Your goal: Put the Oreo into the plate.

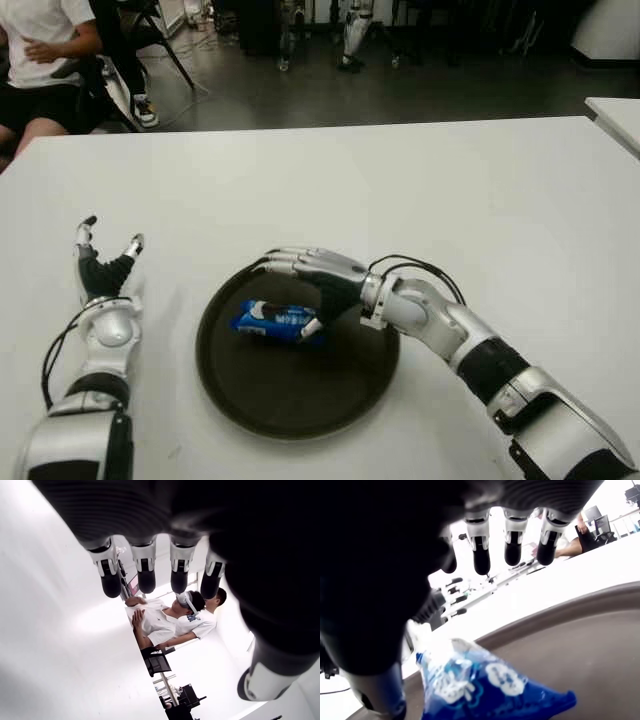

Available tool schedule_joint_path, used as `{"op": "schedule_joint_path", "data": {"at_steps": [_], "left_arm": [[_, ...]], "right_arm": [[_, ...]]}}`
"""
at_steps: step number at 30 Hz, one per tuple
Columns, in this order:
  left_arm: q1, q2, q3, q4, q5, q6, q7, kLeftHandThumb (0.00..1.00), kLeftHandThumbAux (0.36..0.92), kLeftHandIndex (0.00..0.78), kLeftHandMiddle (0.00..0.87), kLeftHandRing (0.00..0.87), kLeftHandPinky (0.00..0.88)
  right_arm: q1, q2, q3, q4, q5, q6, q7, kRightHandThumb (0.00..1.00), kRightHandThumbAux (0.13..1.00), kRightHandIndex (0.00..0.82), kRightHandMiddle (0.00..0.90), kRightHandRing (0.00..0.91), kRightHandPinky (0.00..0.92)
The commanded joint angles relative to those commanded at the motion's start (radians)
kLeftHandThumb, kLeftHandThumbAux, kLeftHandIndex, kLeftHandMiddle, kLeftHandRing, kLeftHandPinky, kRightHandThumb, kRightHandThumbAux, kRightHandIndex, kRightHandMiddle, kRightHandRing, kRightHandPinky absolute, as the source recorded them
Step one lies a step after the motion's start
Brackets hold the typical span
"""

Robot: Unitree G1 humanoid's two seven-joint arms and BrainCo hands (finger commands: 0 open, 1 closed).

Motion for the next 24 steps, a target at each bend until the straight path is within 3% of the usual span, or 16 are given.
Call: {"op": "schedule_joint_path", "data": {"at_steps": [3, 7, 13, 16, 20, 24], "left_arm": [[0.002, 0.001, -0.001, -0.002, 0.003, -0.005, 0.012, 0.000, 0.677, 0.021, 0.023, 0.000, 0.000], [0.003, 0.004, -0.001, -0.003, 0.005, -0.006, 0.020, 0.000, 0.684, 0.024, 0.028, 0.000, 0.000], [0.001, 0.011, -0.007, 0.004, 0.010, -0.002, 0.021, 0.000, 0.686, 0.026, 0.029, 0.000, 0.000], [0.002, 0.013, -0.011, 0.007, 0.012, -0.005, 0.012, 0.000, 0.676, 0.025, 0.023, 0.000, 0.000], [0.002, 0.016, -0.014, 0.006, 0.012, -0.003, 0.004, 0.000, 0.659, 0.022, 0.020, 0.000, 0.000], [0.001, 0.020, -0.018, 0.007, 0.014, -0.001, 0.002, 0.000, 0.658, 0.021, 0.025, 0.000, 0.000]], "right_arm": [[-0.023, -0.064, -0.105, 0.125, 0.042, -0.033, -0.125, 0.000, 0.759, 0.000, 0.000, 0.000, 0.000], [-0.038, -0.082, -0.186, 0.262, 0.078, -0.049, -0.259, 0.000, 0.735, 0.000, 0.000, 0.000, 0.001], [-0.031, -0.032, -0.379, 0.398, 0.318, -0.085, -0.239, 0.000, 0.711, 0.000, 0.000, 0.000, 0.009], [-0.081, 0.026, -0.566, 0.518, 0.535, 0.001, -0.140, 0.000, 0.698, 0.000, 0.000, 0.000, 0.002], [-0.121, 0.041, -0.755, 0.559, 0.745, 0.107, -0.054, 0.000, 0.680, 0.000, 0.000, 0.000, 0.000], [-0.119, 0.038, -0.826, 0.567, 0.815, 0.141, -0.049, 0.000, 0.682, 0.000, 0.000, 0.000, 0.000]]}}
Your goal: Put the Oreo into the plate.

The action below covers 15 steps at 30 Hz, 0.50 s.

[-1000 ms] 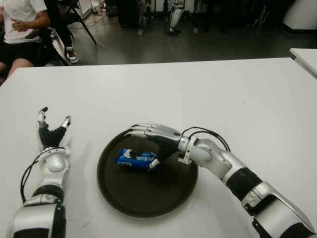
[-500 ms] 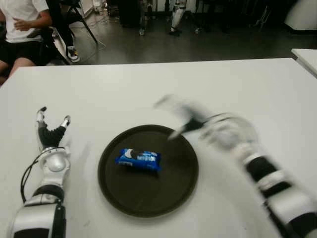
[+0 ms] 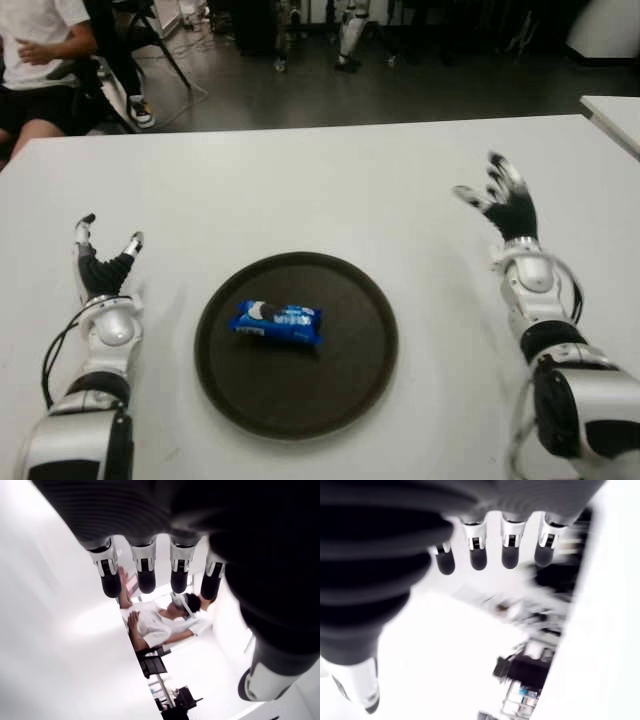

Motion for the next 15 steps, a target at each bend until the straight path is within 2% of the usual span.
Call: {"op": "schedule_joint_path", "data": {"at_steps": [3, 5, 7, 11, 15], "left_arm": [[0.000, 0.005, 0.000, 0.001, -0.001, -0.002, -0.007, 0.000, 0.663, 0.022, 0.025, 0.000, 0.000], [0.002, 0.011, -0.006, 0.002, 0.007, -0.004, -0.011, 0.000, 0.660, 0.023, 0.024, 0.000, 0.000], [0.003, 0.014, -0.009, 0.003, 0.011, -0.005, -0.013, 0.000, 0.656, 0.024, 0.022, 0.000, 0.000], [0.003, 0.016, -0.007, 0.004, 0.013, -0.007, -0.016, 0.000, 0.649, 0.024, 0.021, 0.000, 0.000], [0.006, 0.014, 0.003, 0.005, 0.002, -0.009, -0.027, 0.000, 0.662, 0.021, 0.023, 0.001, 0.006]], "right_arm": [[0.002, 0.002, -0.039, 0.012, 0.032, 0.023, 0.008, 0.000, 0.677, 0.000, 0.000, 0.000, 0.000], [-0.018, 0.014, -0.102, 0.031, 0.095, 0.088, 0.010, 0.000, 0.678, 0.000, 0.000, 0.000, 0.008], [-0.031, 0.020, -0.139, 0.040, 0.127, 0.124, 0.011, 0.000, 0.682, 0.000, 0.000, 0.000, 0.017], [-0.034, 0.028, -0.164, 0.038, 0.143, 0.142, 0.016, 0.000, 0.690, 0.000, 0.000, 0.000, 0.021], [-0.030, 0.034, -0.153, 0.041, 0.121, 0.146, 0.022, 0.000, 0.700, 0.000, 0.000, 0.000, 0.013]]}}
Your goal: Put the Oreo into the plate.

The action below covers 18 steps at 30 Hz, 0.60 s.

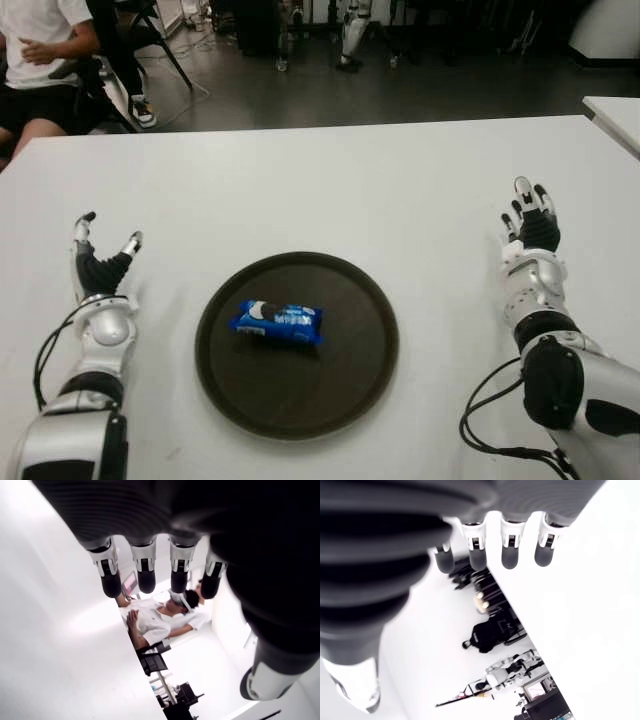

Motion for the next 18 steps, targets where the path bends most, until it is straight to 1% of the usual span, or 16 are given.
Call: {"op": "schedule_joint_path", "data": {"at_steps": [11, 18], "left_arm": [[-0.003, -0.015, 0.040, -0.001, -0.050, 0.010, -0.036, 0.000, 0.683, 0.016, 0.026, 0.003, 0.002], [-0.003, -0.020, 0.049, -0.001, -0.064, 0.010, -0.056, 0.000, 0.688, 0.013, 0.023, 0.001, 0.000]], "right_arm": [[0.004, 0.012, -0.022, 0.008, 0.008, 0.013, 0.026, 0.000, 0.675, 0.000, 0.000, 0.001, 0.020], [0.012, 0.013, 0.000, 0.008, -0.025, 0.003, 0.037, 0.000, 0.682, 0.000, 0.000, 0.000, 0.019]]}}
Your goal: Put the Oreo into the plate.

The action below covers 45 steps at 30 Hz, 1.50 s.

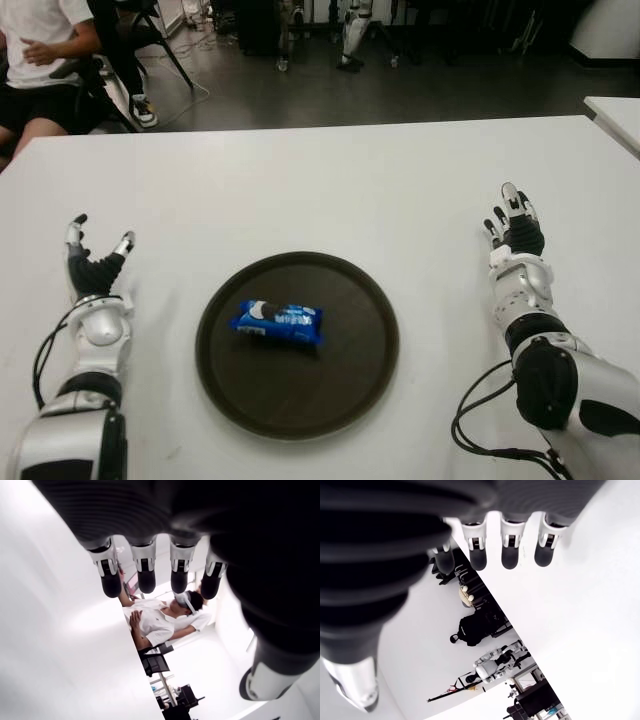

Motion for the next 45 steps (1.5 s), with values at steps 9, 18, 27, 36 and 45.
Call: {"op": "schedule_joint_path", "data": {"at_steps": [9, 18, 27, 36, 45], "left_arm": [[0.000, 0.001, -0.006, -0.001, 0.006, -0.012, -0.003, 0.000, 0.705, 0.013, 0.027, 0.004, 0.005], [-0.001, 0.005, -0.010, 0.004, 0.013, -0.014, 0.006, 0.000, 0.694, 0.012, 0.022, 0.000, 0.005], [-0.002, 0.000, -0.009, 0.006, 0.012, -0.016, 0.012, 0.000, 0.700, 0.012, 0.019, 0.000, 0.004], [-0.005, -0.003, -0.018, 0.006, 0.023, -0.014, 0.030, 0.000, 0.710, 0.010, 0.017, 0.000, 0.008], [0.001, -0.001, -0.024, 0.003, 0.030, -0.020, 0.019, 0.000, 0.705, 0.009, 0.009, 0.000, 0.001]], "right_arm": [[0.002, 0.003, 0.013, -0.001, -0.037, -0.011, -0.009, 0.000, 0.688, 0.000, 0.000, 0.000, 0.015], [0.008, 0.008, 0.047, -0.003, -0.084, -0.042, -0.012, 0.000, 0.713, 0.000, 0.000, 0.000, 0.006], [0.024, -0.003, 0.112, -0.004, -0.163, -0.069, -0.019, 0.000, 0.708, 0.000, 0.000, 0.000, 0.000], [0.033, -0.013, 0.171, -0.002, -0.240, -0.086, -0.067, 0.000, 0.691, 0.000, 0.000, 0.000, 0.000], [0.040, -0.010, 0.188, -0.005, -0.261, -0.108, -0.094, 0.000, 0.722, 0.000, 0.000, 0.000, 0.000]]}}
